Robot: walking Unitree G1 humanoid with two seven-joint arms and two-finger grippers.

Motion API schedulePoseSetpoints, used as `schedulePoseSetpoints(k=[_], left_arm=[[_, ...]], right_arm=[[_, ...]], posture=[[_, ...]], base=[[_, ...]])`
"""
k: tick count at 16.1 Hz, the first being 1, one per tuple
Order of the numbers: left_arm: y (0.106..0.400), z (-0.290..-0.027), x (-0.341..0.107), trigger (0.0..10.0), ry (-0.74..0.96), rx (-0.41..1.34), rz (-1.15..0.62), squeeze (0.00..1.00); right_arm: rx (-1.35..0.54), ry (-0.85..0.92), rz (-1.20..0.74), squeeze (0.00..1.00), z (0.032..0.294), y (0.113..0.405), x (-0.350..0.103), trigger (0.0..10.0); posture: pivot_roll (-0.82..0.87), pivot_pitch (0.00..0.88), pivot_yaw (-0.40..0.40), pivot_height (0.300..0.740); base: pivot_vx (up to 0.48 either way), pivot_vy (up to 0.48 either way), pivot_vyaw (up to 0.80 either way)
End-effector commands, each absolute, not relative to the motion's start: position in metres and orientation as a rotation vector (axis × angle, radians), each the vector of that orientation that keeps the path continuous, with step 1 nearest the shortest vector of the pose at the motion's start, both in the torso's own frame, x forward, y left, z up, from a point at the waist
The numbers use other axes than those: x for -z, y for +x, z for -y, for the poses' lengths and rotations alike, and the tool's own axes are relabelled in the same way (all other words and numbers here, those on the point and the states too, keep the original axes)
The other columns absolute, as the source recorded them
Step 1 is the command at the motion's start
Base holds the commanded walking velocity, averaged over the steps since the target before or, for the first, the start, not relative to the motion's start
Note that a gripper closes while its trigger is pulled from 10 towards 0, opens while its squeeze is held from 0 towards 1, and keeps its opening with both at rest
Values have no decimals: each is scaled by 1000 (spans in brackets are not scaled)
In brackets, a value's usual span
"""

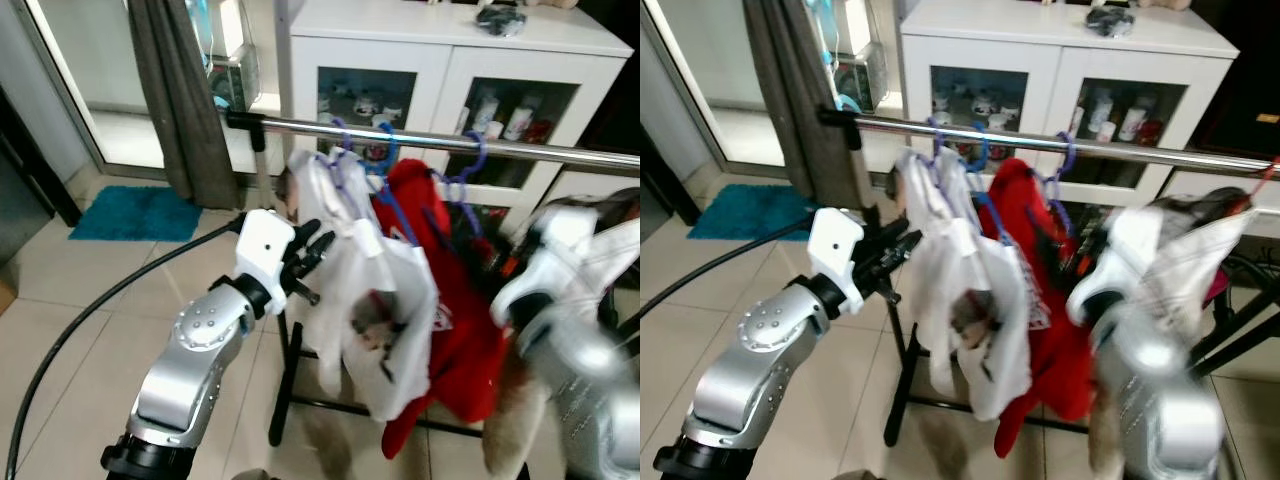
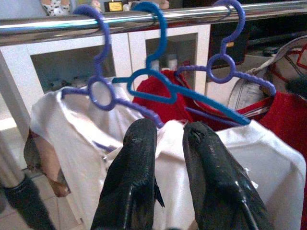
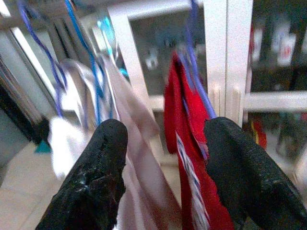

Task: Hang hanger

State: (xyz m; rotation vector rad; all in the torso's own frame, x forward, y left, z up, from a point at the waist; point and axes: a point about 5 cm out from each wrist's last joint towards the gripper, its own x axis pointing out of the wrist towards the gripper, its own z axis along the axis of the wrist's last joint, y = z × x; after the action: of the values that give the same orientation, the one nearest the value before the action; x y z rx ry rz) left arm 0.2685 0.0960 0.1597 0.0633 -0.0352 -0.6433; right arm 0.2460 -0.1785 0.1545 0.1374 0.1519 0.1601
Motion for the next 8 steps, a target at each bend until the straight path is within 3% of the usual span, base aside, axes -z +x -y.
schedulePoseSetpoints(k=[1,2,8], left_arm=[[268,-91,-160,10000,65,655,40,0],[268,-90,-159,10000,66,656,41,0],[267,-89,-157,10000,78,653,40,0]], right_arm=[[-150,95,-100,1000,180,245,-159,10000],[-156,92,-75,1000,177,245,-159,10000],[-91,65,-5,1000,173,241,-160,10000]], posture=[[46,0,29,740],[46,0,27,740],[46,0,27,740]], base=[[0,-431,0],[0,-394,0],[0,-317,-769]])
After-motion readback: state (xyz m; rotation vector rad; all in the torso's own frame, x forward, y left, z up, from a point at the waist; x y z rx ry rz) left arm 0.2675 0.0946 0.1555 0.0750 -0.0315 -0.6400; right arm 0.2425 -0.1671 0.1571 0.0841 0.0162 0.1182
